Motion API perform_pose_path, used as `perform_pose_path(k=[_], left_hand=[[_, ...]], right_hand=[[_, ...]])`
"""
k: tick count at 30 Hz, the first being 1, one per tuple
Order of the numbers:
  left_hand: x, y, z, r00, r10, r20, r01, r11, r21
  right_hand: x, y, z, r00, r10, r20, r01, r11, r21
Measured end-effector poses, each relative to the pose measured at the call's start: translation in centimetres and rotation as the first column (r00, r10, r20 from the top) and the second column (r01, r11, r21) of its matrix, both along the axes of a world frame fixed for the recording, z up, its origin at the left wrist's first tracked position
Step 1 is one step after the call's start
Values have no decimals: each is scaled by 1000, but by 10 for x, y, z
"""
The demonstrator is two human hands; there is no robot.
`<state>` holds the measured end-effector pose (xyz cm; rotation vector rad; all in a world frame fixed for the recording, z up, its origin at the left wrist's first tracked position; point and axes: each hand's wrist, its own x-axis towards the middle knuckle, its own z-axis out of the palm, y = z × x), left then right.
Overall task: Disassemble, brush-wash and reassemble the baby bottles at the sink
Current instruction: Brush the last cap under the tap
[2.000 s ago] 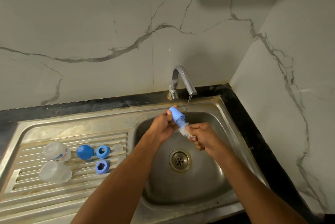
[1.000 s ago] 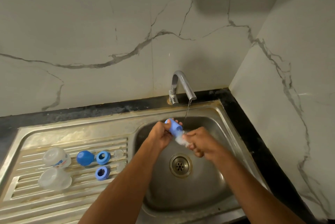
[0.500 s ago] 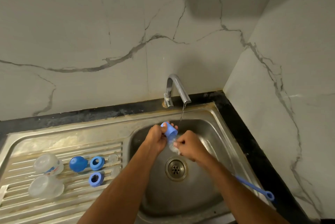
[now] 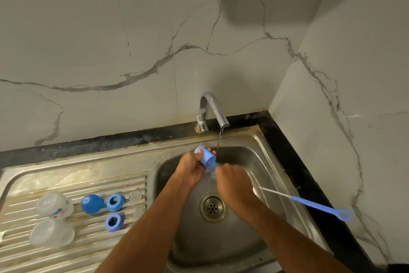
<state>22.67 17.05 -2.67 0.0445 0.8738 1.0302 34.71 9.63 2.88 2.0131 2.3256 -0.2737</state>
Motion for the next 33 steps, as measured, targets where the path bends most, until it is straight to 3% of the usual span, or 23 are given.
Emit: perform_pose_path(k=[1, 2, 3, 4, 5, 6, 7, 8, 9, 11, 12, 13, 14, 15, 17, 19, 20, 21, 23, 25, 26, 31, 33], left_hand=[[-2, -1, -1, 1000, 7, 13, -7, 1000, -17], [-5, -3, -2, 999, 15, 37, -14, 1000, -20], [-9, -3, -2, 998, 19, 55, -19, 1000, -11], [-13, -2, -1, 997, 16, 69, -18, 1000, 24], [-15, 0, 1, 998, -3, 64, -2, 998, 68], [-15, 2, 3, 999, -35, 38, 31, 994, 104], [-15, 4, 4, 998, -64, -15, 65, 992, 110], [-16, 5, 3, 993, -83, -89, 91, 992, 91], [-17, 6, -1, 980, -90, -177, 102, 993, 57], [-21, 7, -13, 944, -128, -303, 135, 991, 2], [-23, 9, -18, 933, -145, -330, 148, 989, -16], [-24, 9, -18, 924, -163, -346, 165, 986, -24], [-22, 9, -13, 919, -182, -350, 188, 982, -16], [-18, 10, -7, 913, -194, -359, 210, 978, 5], [-8, 12, 0, 896, -187, -403, 217, 976, 30], [-4, 10, -1, 895, -160, -416, 177, 984, 3], [-5, 10, -3, 900, -151, -408, 155, 988, -22], [-6, 10, -5, 913, -144, -381, 140, 989, -39], [-8, 10, -4, 938, -140, -317, 129, 990, -56], [-9, 12, -1, 964, -105, -244, 94, 994, -55], [-10, 13, 0, 974, -80, -213, 71, 996, -50], [-3, 9, -4, 998, 41, -46, -48, 985, -164], [4, 9, -7, 996, 78, 34, -69, 973, -221]], right_hand=[[0, 5, -1, 968, -99, -229, 78, 992, -102], [4, 12, -3, 831, -284, -479, 155, 944, -291], [10, 19, -3, 570, -511, -643, 184, 842, -507], [17, 23, -3, 272, -689, -672, 133, 719, -683], [22, 24, -1, 36, -777, -629, 45, 630, -775], [27, 24, -3, -73, -798, -598, -10, 600, -800], [28, 22, -6, -78, -789, -610, -15, 612, -790], [28, 21, -10, 1, -756, -655, 37, 654, -755], [26, 19, -14, 149, -687, -711, 129, 727, -675], [23, 16, -17, 609, -391, -690, 228, 920, -320], [23, 12, -17, 827, -214, -520, 166, 976, -139], [23, 7, -16, 953, -86, -292, 90, 996, -2], [23, 2, -13, 996, -15, -92, 25, 994, 109], [21, -2, -12, 999, 25, 33, -30, 984, 173], [15, -5, -15, 999, 18, 47, -25, 987, 156], [11, -1, -19, 940, -95, -327, 91, 995, -29], [10, 4, -22, 795, -218, -566, 133, 973, -188], [13, 8, -22, 584, -376, -719, 161, 922, -352], [23, 10, -19, 214, -633, -744, 122, 773, -623], [34, 9, -18, 30, -739, -673, 44, 674, -738], [39, 8, -18, 5, -758, -653, 35, 652, -757], [77, 1, -20, 68, -794, -605, 139, 608, -782], [94, 2, -22, 25, -813, -582, 223, 572, -789]])
